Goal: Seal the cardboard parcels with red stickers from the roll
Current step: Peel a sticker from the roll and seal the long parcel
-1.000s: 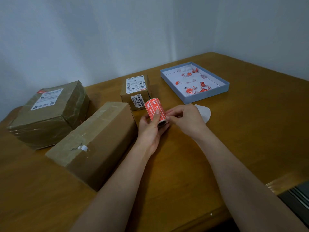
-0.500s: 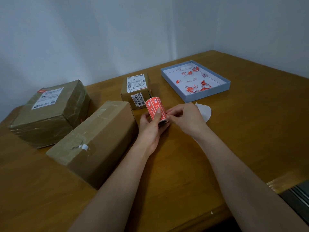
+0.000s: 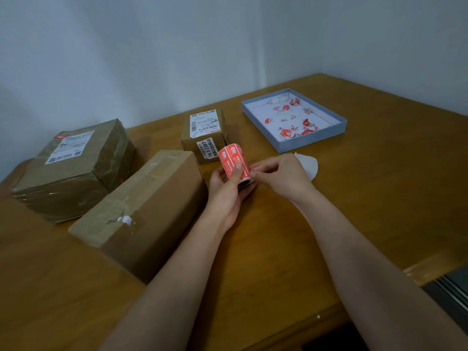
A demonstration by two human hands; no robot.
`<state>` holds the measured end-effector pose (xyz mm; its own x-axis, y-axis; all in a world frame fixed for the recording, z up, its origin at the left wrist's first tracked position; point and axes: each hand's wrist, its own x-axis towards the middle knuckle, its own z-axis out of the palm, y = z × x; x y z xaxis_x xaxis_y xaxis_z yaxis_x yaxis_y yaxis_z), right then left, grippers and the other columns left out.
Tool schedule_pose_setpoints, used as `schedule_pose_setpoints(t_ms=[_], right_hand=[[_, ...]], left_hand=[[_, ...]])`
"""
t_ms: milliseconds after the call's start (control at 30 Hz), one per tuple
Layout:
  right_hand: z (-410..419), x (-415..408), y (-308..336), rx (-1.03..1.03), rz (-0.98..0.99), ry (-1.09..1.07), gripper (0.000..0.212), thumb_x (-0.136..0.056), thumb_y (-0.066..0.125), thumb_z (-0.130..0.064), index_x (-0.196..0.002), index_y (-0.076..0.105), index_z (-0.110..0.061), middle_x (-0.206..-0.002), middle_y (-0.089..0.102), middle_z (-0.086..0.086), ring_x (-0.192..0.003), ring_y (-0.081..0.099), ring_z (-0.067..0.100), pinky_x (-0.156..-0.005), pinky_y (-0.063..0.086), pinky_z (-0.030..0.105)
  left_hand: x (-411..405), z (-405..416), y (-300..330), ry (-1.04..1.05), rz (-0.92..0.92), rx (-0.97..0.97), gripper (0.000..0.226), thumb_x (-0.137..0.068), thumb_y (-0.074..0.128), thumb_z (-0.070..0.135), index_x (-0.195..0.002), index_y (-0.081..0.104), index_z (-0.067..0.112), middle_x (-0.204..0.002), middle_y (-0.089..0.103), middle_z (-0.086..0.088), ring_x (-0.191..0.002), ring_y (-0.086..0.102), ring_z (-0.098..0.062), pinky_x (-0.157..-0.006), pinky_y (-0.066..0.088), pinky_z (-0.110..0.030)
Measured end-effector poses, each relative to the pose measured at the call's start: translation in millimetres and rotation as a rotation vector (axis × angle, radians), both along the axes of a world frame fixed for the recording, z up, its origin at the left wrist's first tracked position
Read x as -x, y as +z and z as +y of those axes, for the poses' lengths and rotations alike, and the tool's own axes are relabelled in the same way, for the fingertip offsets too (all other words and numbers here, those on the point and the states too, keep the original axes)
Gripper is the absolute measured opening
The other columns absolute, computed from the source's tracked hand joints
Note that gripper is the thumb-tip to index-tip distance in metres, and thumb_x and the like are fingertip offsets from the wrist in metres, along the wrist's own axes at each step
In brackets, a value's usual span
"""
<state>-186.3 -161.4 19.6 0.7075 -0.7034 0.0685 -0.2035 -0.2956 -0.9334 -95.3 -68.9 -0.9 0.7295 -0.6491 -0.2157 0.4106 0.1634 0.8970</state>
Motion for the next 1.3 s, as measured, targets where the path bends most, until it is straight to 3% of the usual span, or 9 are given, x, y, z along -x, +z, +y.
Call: schedule_pose_setpoints(t_ms=[233,500,600,667,833,1000,1133,1300], right_hand=[[-1.6,1.3,-0.4,-0.036,0.009,0.007,0.012,-0.083,0.073,-0.017,-0.095,0.076,-0.017,-0.107,0.071,-0.004,-0.099,0.06,0.007,-0.073,0.04,0.015],[-0.8,-0.6,-2.0,0.033,0.011,-0.024,0.012,-0.083,0.073,-0.017,-0.095,0.076,-0.014,-0.107,0.071,-0.002,-0.094,0.061,0.006,-0.072,0.04,0.014],[1.6,-1.3,-1.8,0.145,0.021,-0.032,0.014,-0.084,0.072,-0.019,-0.096,0.076,-0.012,-0.104,0.071,-0.004,-0.082,0.058,-0.001,-0.065,0.036,0.008],[3.7,-1.7,-0.6,0.271,0.034,-0.03,0.016,-0.084,0.072,-0.02,-0.096,0.076,-0.012,-0.1,0.072,-0.004,-0.078,0.057,-0.001,-0.067,0.041,0.008],[4.6,-1.8,0.7,0.467,0.055,-0.008,0.014,-0.084,0.071,-0.019,-0.094,0.075,-0.011,-0.097,0.071,0.002,-0.081,0.062,0.007,-0.079,0.056,0.027],[3.1,-0.7,0.8,0.479,0.017,-0.034,0.01,-0.083,0.073,-0.019,-0.088,0.074,-0.01,-0.096,0.068,0.004,-0.08,0.062,0.008,-0.076,0.057,0.028],[1.6,-0.7,0.3,0.476,0.029,-0.069,0.008,-0.082,0.071,-0.018,-0.078,0.065,-0.015,-0.094,0.063,0.001,-0.078,0.059,0.008,-0.072,0.055,0.026],[-2.4,0.0,0.8,0.418,0.037,-0.15,0.01,-0.085,0.067,-0.019,-0.079,0.059,-0.016,-0.093,0.058,-0.003,-0.078,0.055,0.006,-0.064,0.046,0.017]], left_hand=[[0.3,0.4,-0.7,-0.008,-0.021,-0.002,0.056,-0.092,0.063,0.023,-0.139,0.035,0.017,-0.132,0.055,-0.012,-0.115,0.06,-0.027,-0.096,0.052,-0.045],[-1.1,-1.3,-2.0,-0.003,-0.055,-0.024,0.056,-0.09,0.065,0.024,-0.138,0.036,0.017,-0.131,0.056,-0.009,-0.115,0.06,-0.025,-0.095,0.053,-0.043],[-0.6,-1.3,-0.9,-0.003,-0.042,-0.028,0.055,-0.091,0.064,0.025,-0.138,0.036,0.016,-0.13,0.056,-0.01,-0.112,0.061,-0.024,-0.094,0.054,-0.041],[-0.7,-1.4,0.0,0.001,-0.016,-0.023,0.056,-0.091,0.064,0.025,-0.138,0.035,0.016,-0.13,0.057,-0.012,-0.112,0.062,-0.025,-0.094,0.054,-0.042],[-1.6,-2.1,1.9,0.006,0.012,-0.02,0.059,-0.09,0.065,0.024,-0.139,0.035,0.013,-0.126,0.061,-0.013,-0.107,0.066,-0.026,-0.093,0.055,-0.042],[-2.3,-2.3,0.8,0.009,0.025,-0.014,0.061,-0.089,0.067,0.024,-0.14,0.036,0.011,-0.126,0.062,-0.014,-0.108,0.066,-0.027,-0.092,0.055,-0.042],[-2.4,-3.1,2.3,0.018,0.038,-0.011,0.059,-0.089,0.067,0.023,-0.139,0.037,0.011,-0.123,0.063,-0.016,-0.104,0.068,-0.027,-0.082,0.059,-0.038],[-0.7,-3.0,5.4,0.022,0.052,-0.028,0.055,-0.09,0.066,0.021,-0.136,0.036,0.013,-0.122,0.063,-0.014,-0.105,0.067,-0.027,-0.091,0.055,-0.046]])
